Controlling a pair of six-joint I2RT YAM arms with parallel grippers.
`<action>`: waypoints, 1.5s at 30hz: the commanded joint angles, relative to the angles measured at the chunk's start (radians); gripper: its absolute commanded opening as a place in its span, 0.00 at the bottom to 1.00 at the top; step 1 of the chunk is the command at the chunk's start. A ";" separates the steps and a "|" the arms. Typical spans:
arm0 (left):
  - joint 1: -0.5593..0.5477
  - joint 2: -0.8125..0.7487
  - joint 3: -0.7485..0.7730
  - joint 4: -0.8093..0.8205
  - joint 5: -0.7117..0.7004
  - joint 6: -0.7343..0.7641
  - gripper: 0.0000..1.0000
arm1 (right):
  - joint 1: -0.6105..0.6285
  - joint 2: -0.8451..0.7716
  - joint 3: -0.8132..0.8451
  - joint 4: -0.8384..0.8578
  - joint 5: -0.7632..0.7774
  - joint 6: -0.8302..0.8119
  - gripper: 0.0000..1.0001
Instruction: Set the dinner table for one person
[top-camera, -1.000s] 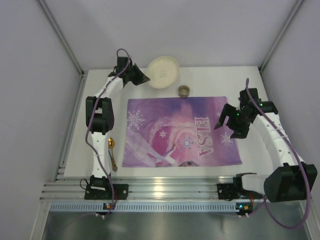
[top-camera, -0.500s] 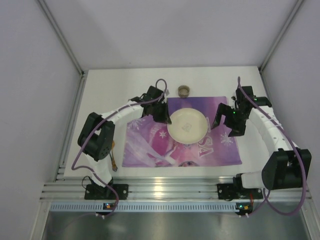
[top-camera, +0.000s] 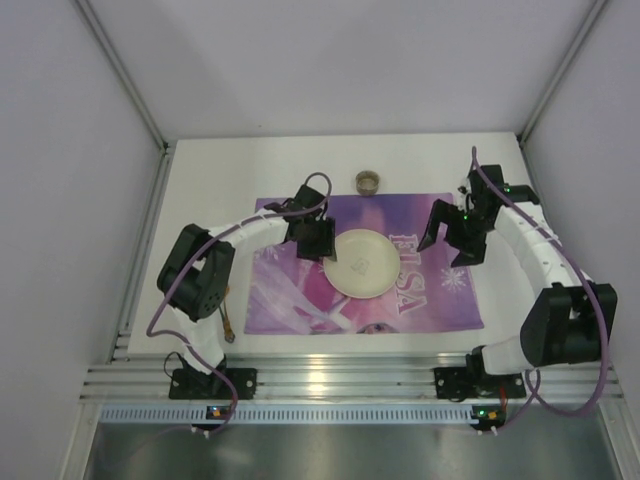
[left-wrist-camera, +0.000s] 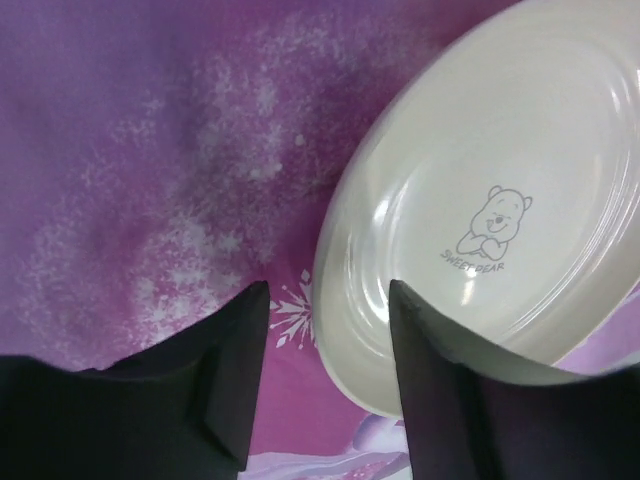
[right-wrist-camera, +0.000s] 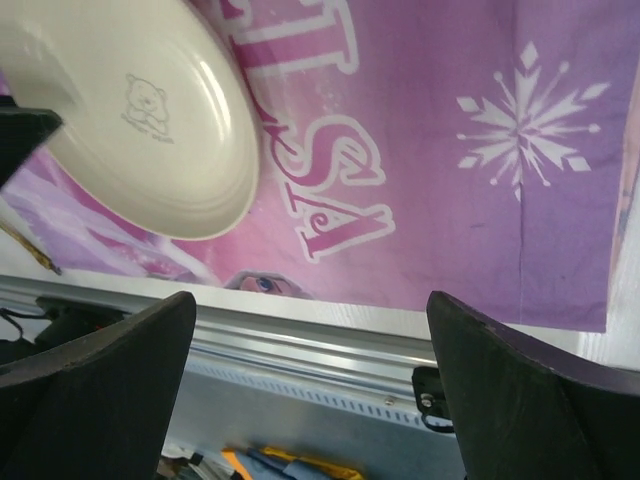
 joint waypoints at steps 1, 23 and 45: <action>-0.005 -0.008 -0.027 -0.005 -0.032 0.000 0.59 | 0.016 0.054 0.128 0.082 -0.068 0.034 1.00; 0.029 -0.310 0.033 -0.235 -0.075 -0.024 0.84 | 0.152 1.100 1.308 0.135 -0.059 0.387 0.90; 0.095 -0.334 -0.063 -0.182 -0.011 -0.018 0.82 | 0.188 1.225 1.305 0.172 0.167 0.464 0.38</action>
